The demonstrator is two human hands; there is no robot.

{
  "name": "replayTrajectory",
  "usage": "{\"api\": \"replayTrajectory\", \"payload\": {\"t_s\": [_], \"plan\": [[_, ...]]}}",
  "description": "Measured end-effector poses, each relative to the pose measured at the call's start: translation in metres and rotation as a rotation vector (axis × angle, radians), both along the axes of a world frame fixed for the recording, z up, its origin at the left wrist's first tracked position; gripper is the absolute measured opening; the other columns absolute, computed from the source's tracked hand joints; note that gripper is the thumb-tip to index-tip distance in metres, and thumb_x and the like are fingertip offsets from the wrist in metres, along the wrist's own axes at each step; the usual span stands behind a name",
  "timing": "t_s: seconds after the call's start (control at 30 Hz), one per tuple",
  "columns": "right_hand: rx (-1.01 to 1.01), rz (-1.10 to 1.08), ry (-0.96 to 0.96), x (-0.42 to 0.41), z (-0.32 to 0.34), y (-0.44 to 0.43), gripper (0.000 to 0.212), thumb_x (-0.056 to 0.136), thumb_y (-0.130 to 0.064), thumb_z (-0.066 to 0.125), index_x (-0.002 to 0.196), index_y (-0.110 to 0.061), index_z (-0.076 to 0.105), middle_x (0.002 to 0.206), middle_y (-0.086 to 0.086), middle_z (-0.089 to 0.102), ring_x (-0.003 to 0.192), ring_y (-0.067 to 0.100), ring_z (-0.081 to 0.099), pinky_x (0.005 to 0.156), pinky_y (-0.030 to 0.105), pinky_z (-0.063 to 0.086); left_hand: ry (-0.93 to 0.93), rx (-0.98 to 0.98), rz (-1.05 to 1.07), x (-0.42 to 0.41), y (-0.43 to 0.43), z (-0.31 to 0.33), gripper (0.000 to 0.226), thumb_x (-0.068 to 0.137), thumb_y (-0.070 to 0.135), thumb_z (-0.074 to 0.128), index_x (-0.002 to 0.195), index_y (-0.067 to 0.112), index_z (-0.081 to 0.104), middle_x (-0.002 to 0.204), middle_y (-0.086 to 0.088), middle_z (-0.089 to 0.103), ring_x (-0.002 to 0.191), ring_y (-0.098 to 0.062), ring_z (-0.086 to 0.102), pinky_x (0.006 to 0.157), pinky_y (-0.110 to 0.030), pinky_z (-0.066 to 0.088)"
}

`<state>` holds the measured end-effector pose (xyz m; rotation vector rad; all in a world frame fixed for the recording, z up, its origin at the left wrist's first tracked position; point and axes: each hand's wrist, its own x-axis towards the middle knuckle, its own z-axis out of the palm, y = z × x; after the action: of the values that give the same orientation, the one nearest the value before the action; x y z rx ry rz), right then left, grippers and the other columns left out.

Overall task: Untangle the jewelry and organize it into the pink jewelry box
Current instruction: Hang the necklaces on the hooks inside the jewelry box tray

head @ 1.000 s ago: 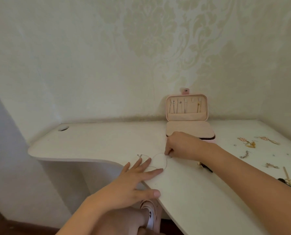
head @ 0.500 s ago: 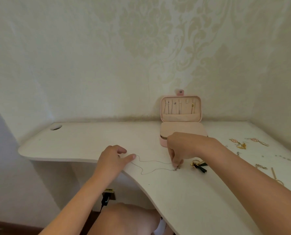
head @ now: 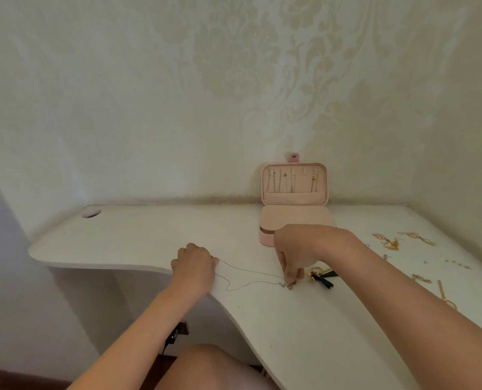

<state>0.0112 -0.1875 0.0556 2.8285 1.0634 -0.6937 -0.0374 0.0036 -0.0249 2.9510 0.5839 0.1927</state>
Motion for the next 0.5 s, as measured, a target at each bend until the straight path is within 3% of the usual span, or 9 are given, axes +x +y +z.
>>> {"api": "replayTrajectory", "payload": {"t_s": [0.1,0.17,0.27,0.37,0.5], "plan": [[0.122,-0.022,0.01,0.002,-0.001,-0.003,0.021,0.084,-0.022,0.065,0.093,-0.003,0.072,0.063,-0.005,0.061,0.065,0.005,0.055,0.058,0.014,0.037,-0.076,-0.204,-0.062,-0.001,-0.001,0.006,0.029,0.101,0.025,0.036,0.096,0.009,0.06,0.101,-0.012,0.058,0.098,-0.029,0.055,0.078,-0.034,0.04],[0.316,-0.06,-0.015,0.008,-0.002,-0.003,0.019,0.083,-0.024,0.067,0.094,-0.009,0.073,0.072,-0.002,0.068,0.07,0.007,0.06,0.062,0.017,0.043,-0.142,-0.388,-0.171,-0.004,-0.006,0.015,0.023,0.1,0.021,0.039,0.087,0.011,0.055,0.089,-0.004,0.061,0.09,-0.024,0.058,0.07,-0.027,0.039],[0.643,-0.142,0.1,0.015,-0.002,-0.004,0.032,0.08,-0.026,0.073,0.11,-0.016,0.068,0.099,-0.002,0.072,0.094,0.007,0.064,0.087,0.02,0.047,-0.138,-0.556,-0.346,-0.005,-0.02,0.036,0.02,0.099,0.022,0.043,0.087,0.015,0.057,0.081,0.01,0.063,0.083,-0.007,0.061,0.065,-0.011,0.038],[0.803,-0.128,0.348,0.016,-0.001,-0.005,0.035,0.081,-0.02,0.073,0.115,-0.018,0.067,0.107,-0.003,0.071,0.104,0.006,0.063,0.098,0.021,0.045,-0.145,-0.497,-0.431,0.0,-0.032,0.057,0.02,0.098,0.025,0.045,0.09,0.015,0.06,0.082,0.012,0.063,0.07,-0.002,0.053,0.056,-0.012,0.034],[0.971,-0.207,0.389,0.022,0.002,-0.016,0.018,0.081,-0.018,0.073,0.098,-0.012,0.074,0.093,0.001,0.075,0.094,0.008,0.068,0.092,0.021,0.047,-0.15,-0.439,-0.505,0.008,-0.042,0.082,0.019,0.098,0.027,0.046,0.086,0.02,0.059,0.083,0.012,0.062,0.074,-0.003,0.053,0.06,-0.016,0.036]]}}
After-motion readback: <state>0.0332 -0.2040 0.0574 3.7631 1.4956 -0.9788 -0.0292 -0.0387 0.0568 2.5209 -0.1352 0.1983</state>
